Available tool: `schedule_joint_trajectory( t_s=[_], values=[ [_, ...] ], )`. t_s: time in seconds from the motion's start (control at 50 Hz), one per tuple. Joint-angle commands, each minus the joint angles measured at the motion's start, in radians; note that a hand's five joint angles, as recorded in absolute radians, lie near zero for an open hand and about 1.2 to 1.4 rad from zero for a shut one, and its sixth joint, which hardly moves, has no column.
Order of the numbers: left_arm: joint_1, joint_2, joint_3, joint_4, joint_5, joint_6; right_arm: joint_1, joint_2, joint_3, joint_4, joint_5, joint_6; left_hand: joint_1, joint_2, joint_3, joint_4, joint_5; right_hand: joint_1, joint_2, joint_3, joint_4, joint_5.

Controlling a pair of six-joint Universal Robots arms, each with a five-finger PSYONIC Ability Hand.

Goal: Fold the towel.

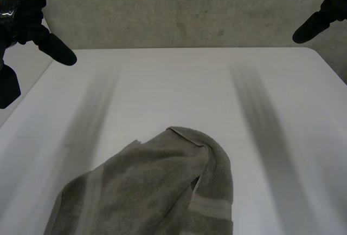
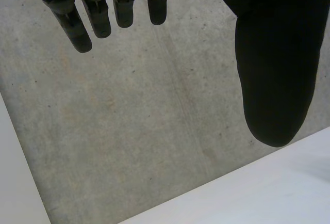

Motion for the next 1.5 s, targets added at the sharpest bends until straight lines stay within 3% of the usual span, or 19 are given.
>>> schedule_joint_trajectory(
  t_s=[0.02,0.18,0.36,0.5,0.64,0.74,0.78,0.8,0.84,0.92,0.96,1.0,1.1,1.3,1.32,1.34,1.36,1.38,1.5],
  values=[
    [-0.002,-0.002,-0.011,0.013,0.0,0.0,0.005,0.006,0.008,-0.002,-0.013,0.0,0.0,0.013,0.018,0.022,-0.026,-0.074,-0.076,-0.042,-0.062,-0.072],
    [0.005,-0.064,-0.066,0.038,0.0,0.0,0.032,0.142,0.055,0.034,-0.2,-0.011,0.041,0.054,0.06,0.063,0.015,-0.074,-0.076,-0.042,-0.062,-0.072],
    [0.023,-0.135,-0.3,0.022,0.002,0.0,0.161,0.34,0.126,0.091,-0.253,-0.041,0.047,0.06,0.065,0.069,0.021,-0.074,-0.076,-0.042,-0.062,-0.072],
    [0.035,-0.144,-0.502,0.032,0.002,-0.003,0.173,0.438,0.271,-0.029,-0.343,-0.201,0.044,0.057,0.062,0.066,0.018,-0.074,-0.076,-0.042,-0.062,-0.072],
    [0.035,-0.169,-0.577,0.044,0.0,-0.009,0.184,0.503,0.339,-0.164,-0.417,-0.213,0.029,0.042,0.048,0.052,0.004,0.01,0.008,0.041,0.022,0.012],
    [0.037,-0.181,-0.594,0.064,0.0,-0.012,0.206,0.554,0.337,-0.23,-0.421,-0.213,0.023,0.037,0.042,0.046,-0.002,0.186,0.184,0.217,0.198,0.188],
    [0.035,-0.192,-0.597,0.081,0.002,-0.014,0.23,0.583,0.327,-0.277,-0.414,-0.212,0.026,0.04,0.045,0.049,0.001,0.501,0.499,0.532,0.513,0.503],
    [0.035,-0.192,-0.597,0.081,0.002,-0.014,0.23,0.583,0.327,-0.278,-0.414,-0.212,0.026,0.04,0.045,0.049,0.001,0.503,0.501,0.534,0.515,0.505],
    [0.019,-0.199,-0.597,0.084,0.002,-0.014,0.235,0.606,0.299,-0.342,-0.409,-0.19,0.029,0.042,0.048,0.052,0.004,1.099,1.097,1.13,1.111,1.101],
    [0.003,-0.198,-0.597,0.09,0.003,-0.014,0.233,0.61,0.259,-0.425,-0.389,-0.11,0.038,0.051,0.056,0.06,0.012,1.148,1.146,1.179,1.16,1.15],
    [-0.015,-0.198,-0.594,0.09,0.002,-0.014,0.23,0.61,0.227,-0.462,-0.361,-0.052,0.044,0.057,0.062,0.066,0.018,1.148,1.146,1.179,1.16,1.15],
    [-0.034,-0.198,-0.59,0.09,0.002,-0.014,0.224,0.621,0.146,-0.494,-0.259,0.049,0.044,0.057,0.062,0.066,0.018,1.148,1.146,1.179,1.16,1.15],
    [-0.063,-0.198,-0.582,0.091,0.0,-0.014,0.222,0.696,0.014,-0.491,-0.083,0.086,0.047,0.06,0.065,0.069,0.021,1.148,1.146,1.179,1.16,1.15],
    [-0.064,-0.244,-0.577,0.124,-0.002,-0.012,0.224,0.807,-0.143,-0.434,0.007,-0.014,0.044,0.057,0.062,0.066,0.018,1.148,1.146,1.179,1.16,1.15],
    [-0.064,-0.244,-0.577,0.124,-0.002,-0.012,0.224,0.807,-0.141,-0.428,0.013,-0.012,0.044,0.057,0.062,0.066,0.018,0.713,0.711,0.744,0.725,0.715],
    [-0.064,-0.253,-0.574,0.13,0.0,-0.012,0.224,0.807,-0.141,-0.428,0.013,-0.012,0.044,0.057,0.062,0.066,0.018,0.709,0.706,0.74,0.721,0.711],
    [-0.064,-0.253,-0.574,0.13,0.0,-0.012,0.224,0.801,-0.135,-0.416,0.019,-0.012,0.044,0.057,0.062,0.066,0.018,0.139,0.137,0.17,0.151,0.141],
    [-0.066,-0.259,-0.57,0.134,0.0,-0.012,0.224,0.791,-0.127,-0.396,0.025,-0.012,0.046,0.06,0.065,0.069,0.021,-0.074,-0.076,-0.042,-0.062,-0.072],
    [-0.123,-0.296,-0.535,0.163,-0.003,-0.014,0.221,0.713,-0.08,-0.308,0.021,-0.025,0.108,0.121,0.127,0.13,0.082,-0.074,-0.076,-0.042,-0.062,-0.072]
  ],
)
